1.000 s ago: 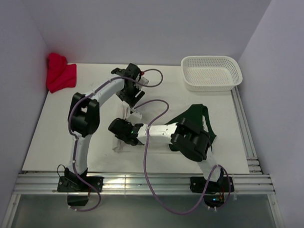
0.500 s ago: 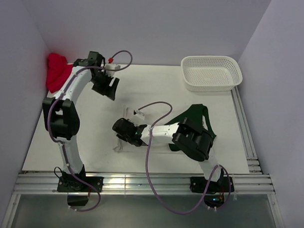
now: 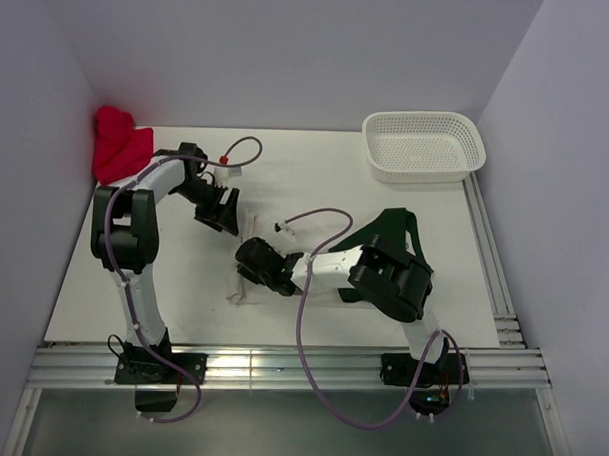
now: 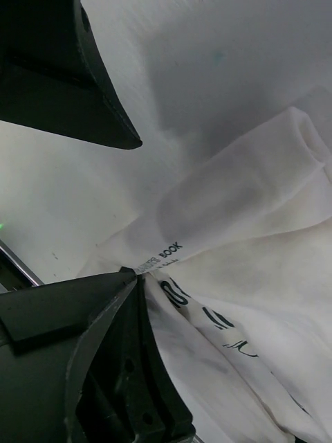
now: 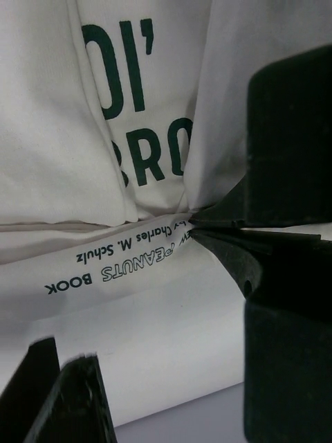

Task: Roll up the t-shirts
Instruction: Roll the tshirt

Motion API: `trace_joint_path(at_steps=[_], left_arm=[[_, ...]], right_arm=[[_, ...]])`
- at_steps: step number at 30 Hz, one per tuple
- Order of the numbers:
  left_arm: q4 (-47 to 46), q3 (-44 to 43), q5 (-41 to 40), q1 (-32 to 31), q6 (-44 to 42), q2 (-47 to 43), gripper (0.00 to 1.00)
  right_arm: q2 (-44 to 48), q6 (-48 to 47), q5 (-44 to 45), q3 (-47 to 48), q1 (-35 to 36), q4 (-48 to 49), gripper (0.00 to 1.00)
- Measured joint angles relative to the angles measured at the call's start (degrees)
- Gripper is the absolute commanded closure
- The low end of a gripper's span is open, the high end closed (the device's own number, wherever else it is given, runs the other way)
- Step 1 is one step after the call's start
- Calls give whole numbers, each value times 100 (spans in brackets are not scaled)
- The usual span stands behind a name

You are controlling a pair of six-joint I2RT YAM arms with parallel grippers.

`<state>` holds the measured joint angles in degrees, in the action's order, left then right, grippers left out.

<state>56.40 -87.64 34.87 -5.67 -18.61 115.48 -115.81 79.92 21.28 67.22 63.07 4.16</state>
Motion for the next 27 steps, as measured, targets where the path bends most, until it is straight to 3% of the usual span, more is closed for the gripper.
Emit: trace_joint_path(at_steps=[10,12,18,22,27], left_arm=[[-527,275,601,0,494,417,30],[-651,319,717,-22,634,444,38],[-975,472,575,-184,957,503,83],[-973,468,293,-264,1082,476,99],[-896,393,-343,-479,1174,352,100]], right_arm=[[59,39,-127,-260,-46,409,100],[61,52,-142,-304,-50,487,100],[92,52,-144,-339,-59,503,100],[138,-9,-109,-323,-59,345,98],[155,-136,28,-52,-28,-219,74]])
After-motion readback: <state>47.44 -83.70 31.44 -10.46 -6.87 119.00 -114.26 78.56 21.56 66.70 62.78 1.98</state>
